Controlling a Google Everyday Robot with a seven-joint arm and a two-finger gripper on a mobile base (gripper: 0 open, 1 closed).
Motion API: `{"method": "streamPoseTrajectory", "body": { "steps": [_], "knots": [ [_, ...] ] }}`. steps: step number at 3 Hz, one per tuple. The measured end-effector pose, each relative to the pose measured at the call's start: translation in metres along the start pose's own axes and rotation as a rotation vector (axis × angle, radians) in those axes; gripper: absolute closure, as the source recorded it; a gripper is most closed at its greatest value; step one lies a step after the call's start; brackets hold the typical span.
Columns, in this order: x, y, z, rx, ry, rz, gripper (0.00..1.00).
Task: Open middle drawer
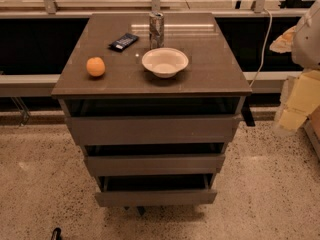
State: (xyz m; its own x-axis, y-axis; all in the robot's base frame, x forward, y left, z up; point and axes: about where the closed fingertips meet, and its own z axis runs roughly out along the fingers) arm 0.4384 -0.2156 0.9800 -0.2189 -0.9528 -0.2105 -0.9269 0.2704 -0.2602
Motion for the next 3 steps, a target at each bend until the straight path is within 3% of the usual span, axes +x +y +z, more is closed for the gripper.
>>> {"method": "streamPoseTrajectory", "body": {
  "steps": [1, 2, 3],
  "knots": [
    [0.0, 0.0, 0.0, 0.0, 0.0, 0.0, 0.0],
    [-0.008, 0.0, 0.011, 0.032, -0.004, -0.032, 0.0],
    [-0.029, 0.01, 0.043, 0.116, 0.03, -0.12, 0.0]
  ]
}}
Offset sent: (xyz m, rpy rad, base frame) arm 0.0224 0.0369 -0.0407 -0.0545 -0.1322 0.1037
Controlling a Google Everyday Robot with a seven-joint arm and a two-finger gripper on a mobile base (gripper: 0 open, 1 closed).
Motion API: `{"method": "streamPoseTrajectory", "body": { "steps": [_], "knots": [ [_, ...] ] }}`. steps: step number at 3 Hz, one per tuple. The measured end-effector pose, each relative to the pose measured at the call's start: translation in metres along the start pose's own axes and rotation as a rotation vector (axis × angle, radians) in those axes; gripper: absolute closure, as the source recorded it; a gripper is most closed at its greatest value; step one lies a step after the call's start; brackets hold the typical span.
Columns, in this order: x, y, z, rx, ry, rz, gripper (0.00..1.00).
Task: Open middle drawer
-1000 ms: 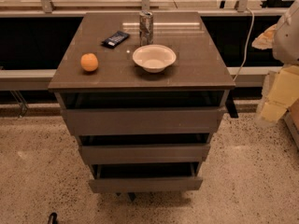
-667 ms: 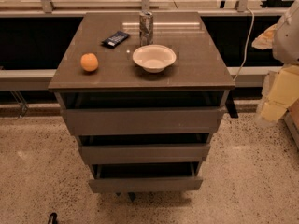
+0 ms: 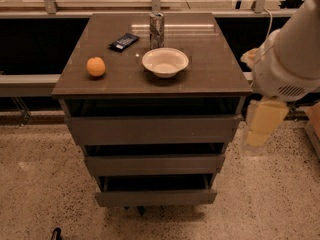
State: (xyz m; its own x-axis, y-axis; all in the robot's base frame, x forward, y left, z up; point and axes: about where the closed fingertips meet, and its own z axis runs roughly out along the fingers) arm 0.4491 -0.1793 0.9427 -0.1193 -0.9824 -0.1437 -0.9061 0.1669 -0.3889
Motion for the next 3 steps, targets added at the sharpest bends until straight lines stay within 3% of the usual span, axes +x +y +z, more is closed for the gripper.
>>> {"method": "streamPoseTrajectory", "body": {
  "steps": [1, 2, 3],
  "knots": [
    [-0.0261, 0.0151, 0.0574, 0.036, 0.005, -0.091, 0.0],
    [-0.0335, 0.0086, 0.0655, 0.08, -0.023, -0.098, 0.0],
    [-0.0337, 0.0083, 0.0652, 0.08, -0.023, -0.099, 0.0]
  ]
}}
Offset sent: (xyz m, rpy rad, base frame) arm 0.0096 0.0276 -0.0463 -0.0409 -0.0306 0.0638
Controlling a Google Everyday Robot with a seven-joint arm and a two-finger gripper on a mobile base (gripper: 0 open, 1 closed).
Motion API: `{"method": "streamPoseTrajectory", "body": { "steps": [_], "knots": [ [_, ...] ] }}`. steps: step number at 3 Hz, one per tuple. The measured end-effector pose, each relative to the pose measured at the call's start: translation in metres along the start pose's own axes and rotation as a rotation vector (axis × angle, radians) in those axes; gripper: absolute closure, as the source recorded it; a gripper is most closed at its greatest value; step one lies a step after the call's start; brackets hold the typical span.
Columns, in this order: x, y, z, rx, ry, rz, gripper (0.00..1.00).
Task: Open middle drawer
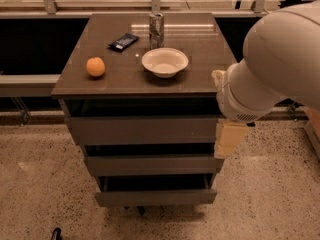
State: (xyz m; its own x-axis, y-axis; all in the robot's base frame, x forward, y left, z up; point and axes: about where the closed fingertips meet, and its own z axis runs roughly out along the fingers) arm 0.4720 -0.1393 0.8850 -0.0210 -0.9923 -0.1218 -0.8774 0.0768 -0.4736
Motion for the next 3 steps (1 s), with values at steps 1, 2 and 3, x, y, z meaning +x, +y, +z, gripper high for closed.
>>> {"method": "streamPoseTrajectory", "body": {
  "steps": [1, 2, 3],
  "knots": [
    [0.0, 0.005, 0.032, -0.078, -0.01, -0.038, 0.0],
    [0.005, 0.027, 0.091, -0.172, -0.031, -0.088, 0.0],
    [0.0, 0.054, 0.132, -0.186, -0.075, -0.145, 0.0]
  ]
}}
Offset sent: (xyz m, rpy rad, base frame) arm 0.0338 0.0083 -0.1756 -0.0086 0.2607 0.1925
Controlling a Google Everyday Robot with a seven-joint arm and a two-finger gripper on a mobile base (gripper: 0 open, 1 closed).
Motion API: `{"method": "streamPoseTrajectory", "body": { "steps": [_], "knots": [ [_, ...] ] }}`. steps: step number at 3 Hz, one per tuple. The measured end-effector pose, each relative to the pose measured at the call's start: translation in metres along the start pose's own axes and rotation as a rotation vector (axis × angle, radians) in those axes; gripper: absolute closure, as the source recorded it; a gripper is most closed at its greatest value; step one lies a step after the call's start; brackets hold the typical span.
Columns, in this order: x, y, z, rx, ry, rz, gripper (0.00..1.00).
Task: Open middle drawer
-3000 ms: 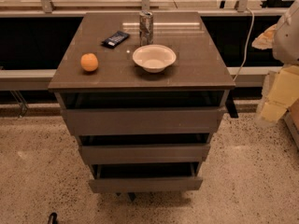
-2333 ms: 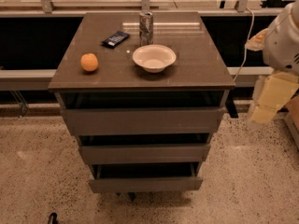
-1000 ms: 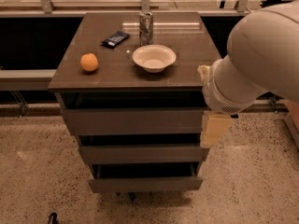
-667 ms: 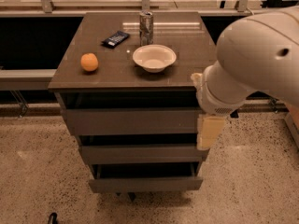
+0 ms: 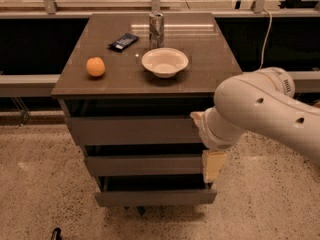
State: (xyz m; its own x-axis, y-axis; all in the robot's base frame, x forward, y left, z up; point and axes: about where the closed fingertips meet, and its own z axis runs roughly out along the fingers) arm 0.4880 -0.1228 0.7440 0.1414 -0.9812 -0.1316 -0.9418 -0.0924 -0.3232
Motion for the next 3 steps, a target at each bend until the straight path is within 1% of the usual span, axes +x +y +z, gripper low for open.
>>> {"method": "streamPoseTrajectory", "body": {
  "steps": [1, 2, 3],
  "knots": [
    [0.001, 0.017, 0.04, 0.023, -0.025, -0.034, 0.0],
    [0.014, 0.042, 0.079, 0.063, -0.047, -0.024, 0.0],
    [0.009, 0.032, 0.078, 0.108, -0.063, -0.027, 0.0]
  ]
}}
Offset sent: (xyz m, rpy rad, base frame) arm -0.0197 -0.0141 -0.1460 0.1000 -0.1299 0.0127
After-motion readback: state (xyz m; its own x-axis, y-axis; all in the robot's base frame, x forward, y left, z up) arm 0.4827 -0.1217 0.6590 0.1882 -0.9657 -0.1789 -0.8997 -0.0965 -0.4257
